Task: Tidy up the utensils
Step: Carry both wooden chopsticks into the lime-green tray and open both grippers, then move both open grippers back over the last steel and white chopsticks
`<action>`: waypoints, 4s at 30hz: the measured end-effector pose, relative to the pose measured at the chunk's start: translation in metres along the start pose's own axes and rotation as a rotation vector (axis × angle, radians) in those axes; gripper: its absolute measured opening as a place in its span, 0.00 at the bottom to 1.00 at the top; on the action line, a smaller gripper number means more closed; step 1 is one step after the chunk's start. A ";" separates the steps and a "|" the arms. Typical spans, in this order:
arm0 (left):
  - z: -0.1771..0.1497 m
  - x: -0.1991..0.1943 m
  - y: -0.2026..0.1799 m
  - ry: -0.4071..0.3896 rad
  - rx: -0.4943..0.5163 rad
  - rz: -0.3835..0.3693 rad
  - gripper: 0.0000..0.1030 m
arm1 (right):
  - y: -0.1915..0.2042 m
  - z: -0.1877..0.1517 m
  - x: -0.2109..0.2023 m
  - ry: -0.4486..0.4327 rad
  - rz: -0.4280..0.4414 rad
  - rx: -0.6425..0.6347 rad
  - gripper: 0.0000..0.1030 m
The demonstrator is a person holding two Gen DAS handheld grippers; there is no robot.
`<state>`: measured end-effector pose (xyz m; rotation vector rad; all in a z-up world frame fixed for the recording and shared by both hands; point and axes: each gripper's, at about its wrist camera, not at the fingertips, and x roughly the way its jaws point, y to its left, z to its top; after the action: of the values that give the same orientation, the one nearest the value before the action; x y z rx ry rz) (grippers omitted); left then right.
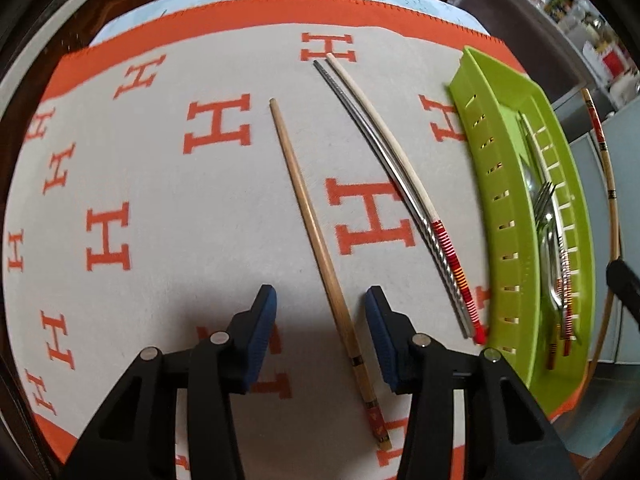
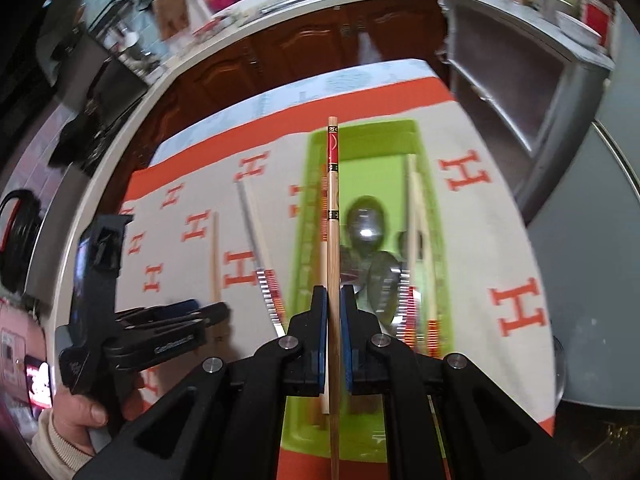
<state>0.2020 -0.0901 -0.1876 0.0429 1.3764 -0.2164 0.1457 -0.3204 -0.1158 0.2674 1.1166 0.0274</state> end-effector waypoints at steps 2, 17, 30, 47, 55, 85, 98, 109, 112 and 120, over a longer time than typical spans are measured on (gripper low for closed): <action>0.001 0.000 -0.007 -0.014 0.013 0.042 0.28 | -0.013 0.001 0.002 0.004 -0.025 0.009 0.06; -0.004 -0.014 -0.007 0.007 -0.053 -0.112 0.04 | -0.047 0.007 0.043 0.067 -0.173 -0.069 0.08; 0.006 -0.080 -0.051 -0.060 0.015 -0.291 0.04 | -0.065 -0.004 0.007 -0.009 -0.043 0.089 0.09; 0.017 -0.058 -0.099 -0.046 0.056 -0.289 0.43 | -0.084 -0.030 -0.033 -0.057 -0.011 0.163 0.09; -0.006 -0.079 -0.076 -0.158 0.094 -0.199 0.59 | -0.074 -0.035 -0.031 -0.045 0.011 0.145 0.09; -0.048 -0.101 0.036 -0.299 -0.042 -0.088 0.63 | 0.039 -0.041 -0.033 -0.061 0.024 -0.119 0.45; -0.014 -0.092 0.055 -0.253 -0.060 -0.122 0.63 | 0.087 0.010 -0.009 0.024 0.089 -0.206 0.45; 0.027 -0.065 0.071 -0.189 -0.106 -0.129 0.44 | 0.126 0.067 0.080 0.192 0.083 -0.256 0.23; 0.037 -0.058 0.080 -0.179 -0.129 -0.119 0.38 | 0.132 0.076 0.108 0.226 0.051 -0.263 0.21; 0.048 -0.039 0.095 -0.144 -0.171 -0.127 0.35 | 0.129 0.084 0.169 0.332 -0.021 -0.268 0.12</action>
<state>0.2587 0.0003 -0.1493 -0.1995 1.2503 -0.2029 0.3091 -0.1860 -0.2014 0.0097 1.4294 0.2075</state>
